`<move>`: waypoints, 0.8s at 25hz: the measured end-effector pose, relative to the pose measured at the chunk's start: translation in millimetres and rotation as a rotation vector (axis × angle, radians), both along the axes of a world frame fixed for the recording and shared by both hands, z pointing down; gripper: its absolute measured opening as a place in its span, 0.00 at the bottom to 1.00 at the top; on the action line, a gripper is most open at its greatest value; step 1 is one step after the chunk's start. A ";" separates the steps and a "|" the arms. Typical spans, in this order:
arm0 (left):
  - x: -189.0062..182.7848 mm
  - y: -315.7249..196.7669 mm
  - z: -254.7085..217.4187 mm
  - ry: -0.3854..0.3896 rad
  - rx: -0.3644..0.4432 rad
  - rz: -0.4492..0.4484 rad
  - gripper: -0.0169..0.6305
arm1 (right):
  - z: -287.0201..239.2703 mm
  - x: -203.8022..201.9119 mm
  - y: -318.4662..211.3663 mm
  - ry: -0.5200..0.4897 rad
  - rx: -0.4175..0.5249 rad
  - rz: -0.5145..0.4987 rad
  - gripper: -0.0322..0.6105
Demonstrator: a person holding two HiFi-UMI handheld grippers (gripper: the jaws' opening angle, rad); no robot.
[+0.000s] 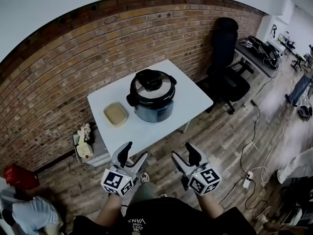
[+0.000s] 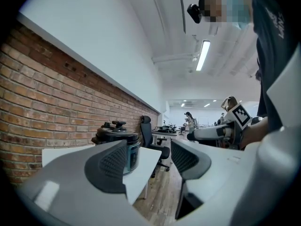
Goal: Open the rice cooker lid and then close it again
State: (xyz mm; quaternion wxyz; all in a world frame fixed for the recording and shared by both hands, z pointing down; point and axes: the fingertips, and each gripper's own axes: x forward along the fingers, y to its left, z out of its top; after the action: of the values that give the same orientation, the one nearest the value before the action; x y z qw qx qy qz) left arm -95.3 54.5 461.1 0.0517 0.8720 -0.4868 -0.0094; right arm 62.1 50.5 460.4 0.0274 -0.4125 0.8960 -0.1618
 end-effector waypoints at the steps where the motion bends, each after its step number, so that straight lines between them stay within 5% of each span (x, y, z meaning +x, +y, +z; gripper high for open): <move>1: -1.4 -8.1 1.4 -0.002 -0.004 0.007 0.44 | 0.6 -3.2 -7.1 0.004 -0.005 0.000 0.51; 20: -43.1 -167.3 -8.1 -0.041 0.001 0.209 0.44 | -3.6 -52.0 -128.6 -0.004 -0.006 0.209 0.51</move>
State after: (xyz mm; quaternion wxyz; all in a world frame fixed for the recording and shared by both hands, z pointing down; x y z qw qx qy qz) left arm -138.4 -112.8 453.0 0.0423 0.9180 -0.3942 0.0135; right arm 10.1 -78.1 456.8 0.0447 -0.5037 0.8475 -0.1616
